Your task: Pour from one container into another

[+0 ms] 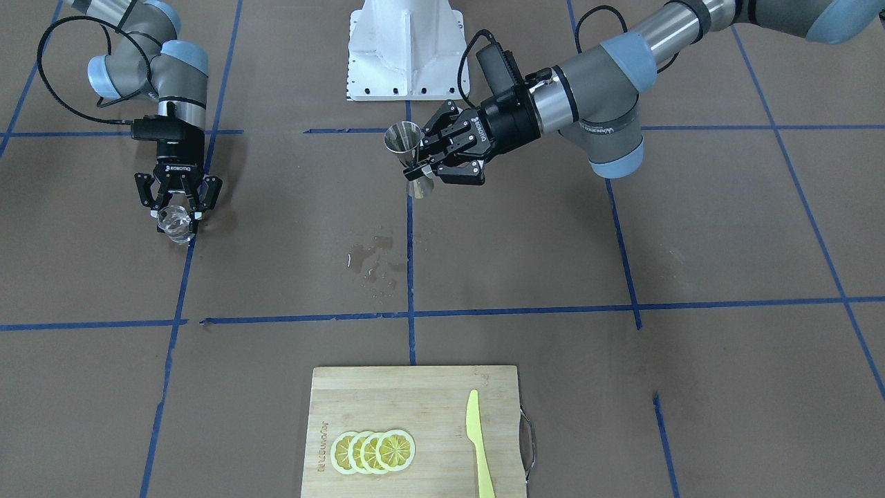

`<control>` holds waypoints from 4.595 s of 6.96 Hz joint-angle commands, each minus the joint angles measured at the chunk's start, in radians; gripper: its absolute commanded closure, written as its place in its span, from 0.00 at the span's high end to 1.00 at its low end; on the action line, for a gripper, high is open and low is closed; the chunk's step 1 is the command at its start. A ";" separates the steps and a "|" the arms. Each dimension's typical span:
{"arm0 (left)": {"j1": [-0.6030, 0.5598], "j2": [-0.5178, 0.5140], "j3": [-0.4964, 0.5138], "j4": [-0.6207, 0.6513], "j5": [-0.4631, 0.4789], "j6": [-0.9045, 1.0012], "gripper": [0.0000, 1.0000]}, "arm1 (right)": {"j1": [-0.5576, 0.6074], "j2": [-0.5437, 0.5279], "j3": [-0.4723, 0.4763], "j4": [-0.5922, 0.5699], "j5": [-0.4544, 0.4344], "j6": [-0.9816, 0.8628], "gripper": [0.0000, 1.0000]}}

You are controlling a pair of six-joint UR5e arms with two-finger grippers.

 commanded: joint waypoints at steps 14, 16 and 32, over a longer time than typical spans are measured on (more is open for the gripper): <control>-0.002 0.011 -0.005 -0.007 0.001 0.002 0.00 | 0.132 0.146 0.114 0.371 0.075 -0.813 0.00; -0.003 0.012 -0.005 -0.005 0.001 0.003 0.00 | 0.216 0.207 0.122 0.361 0.258 -0.822 0.00; 0.000 0.025 0.005 0.000 0.009 0.003 0.00 | 0.224 0.604 0.447 -0.627 0.368 -0.892 0.00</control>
